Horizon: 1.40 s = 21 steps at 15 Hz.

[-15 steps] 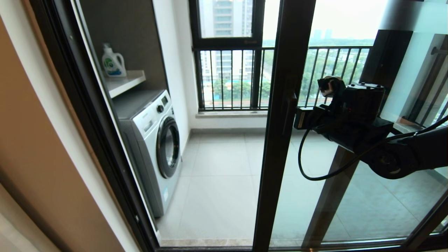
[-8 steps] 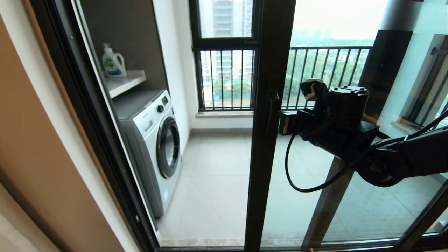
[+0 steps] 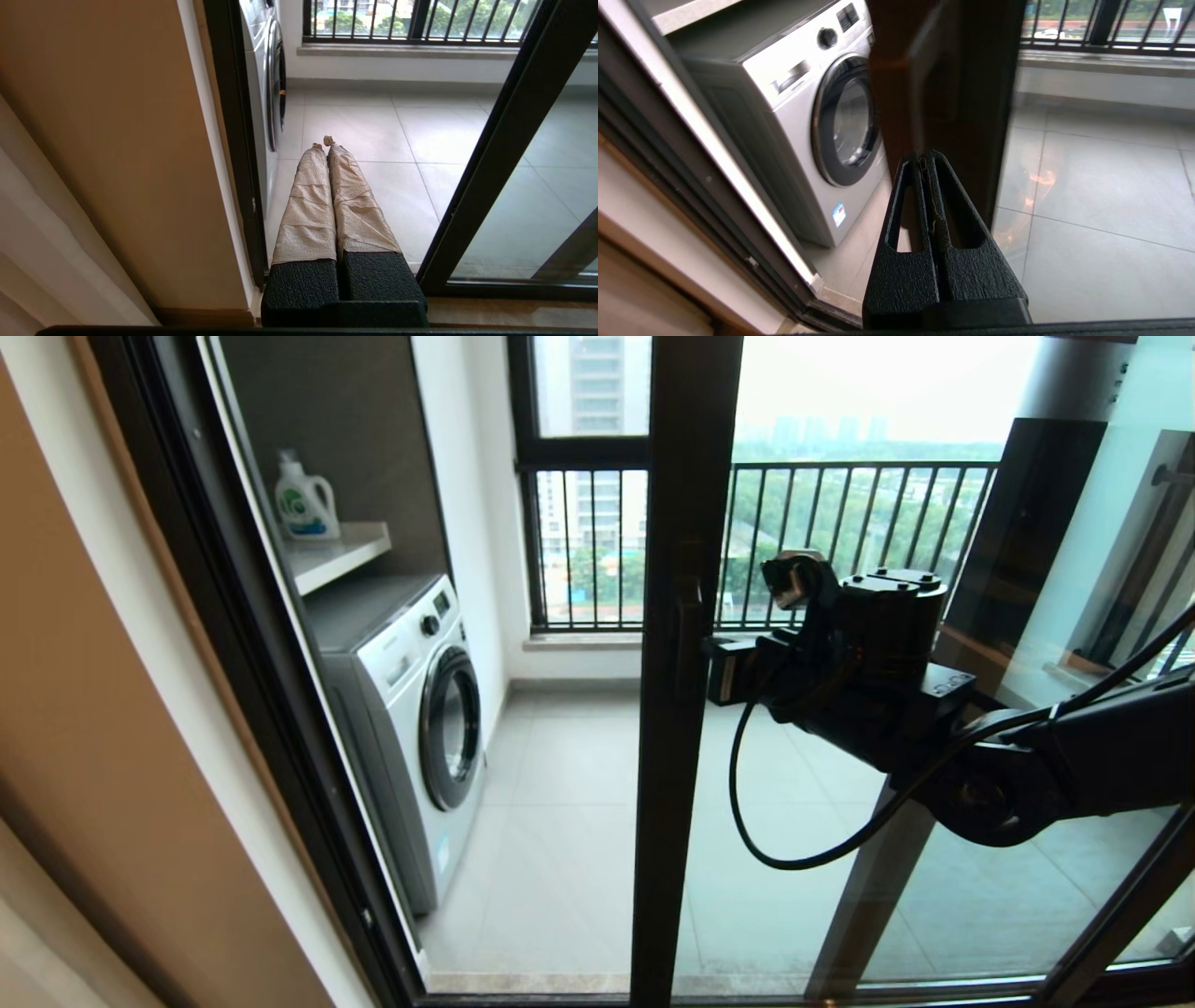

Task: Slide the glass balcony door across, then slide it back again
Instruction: Close the slid door

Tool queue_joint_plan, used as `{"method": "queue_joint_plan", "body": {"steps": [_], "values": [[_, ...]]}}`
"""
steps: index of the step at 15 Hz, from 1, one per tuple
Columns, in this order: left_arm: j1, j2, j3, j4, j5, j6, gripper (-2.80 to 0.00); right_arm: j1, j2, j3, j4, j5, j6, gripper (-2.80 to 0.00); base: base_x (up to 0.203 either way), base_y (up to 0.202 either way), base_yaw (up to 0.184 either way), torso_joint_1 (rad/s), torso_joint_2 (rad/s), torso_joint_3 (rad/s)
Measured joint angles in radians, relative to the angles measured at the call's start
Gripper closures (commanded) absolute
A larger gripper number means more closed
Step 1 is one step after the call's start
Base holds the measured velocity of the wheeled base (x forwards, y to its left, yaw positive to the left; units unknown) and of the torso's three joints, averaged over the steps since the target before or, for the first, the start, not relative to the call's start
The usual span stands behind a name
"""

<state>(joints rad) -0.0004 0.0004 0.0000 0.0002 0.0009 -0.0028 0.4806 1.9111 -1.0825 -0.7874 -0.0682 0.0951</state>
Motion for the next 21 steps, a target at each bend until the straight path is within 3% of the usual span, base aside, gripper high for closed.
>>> {"method": "queue_joint_plan", "body": {"steps": [6, 12, 21], "values": [[0.000, 0.000, 0.000, 0.000, 0.000, 0.000, 0.00, -0.039, -0.084, 0.026, -0.003, 0.000, 0.001, 0.00, 0.000, 0.000, 0.000, 0.000, 0.00, 0.000], [0.000, 0.000, 0.000, 0.000, 0.000, 0.000, 0.00, -0.069, -0.034, -0.006, -0.003, -0.002, 0.001, 0.00, 0.000, 0.000, 0.000, 0.000, 0.00, 0.000], [0.000, 0.000, 0.000, 0.000, 0.000, 0.000, 0.00, -0.020, 0.057, -0.057, -0.003, -0.005, 0.001, 0.00, 0.000, 0.000, 0.000, 0.000, 0.00, 0.000]]}}
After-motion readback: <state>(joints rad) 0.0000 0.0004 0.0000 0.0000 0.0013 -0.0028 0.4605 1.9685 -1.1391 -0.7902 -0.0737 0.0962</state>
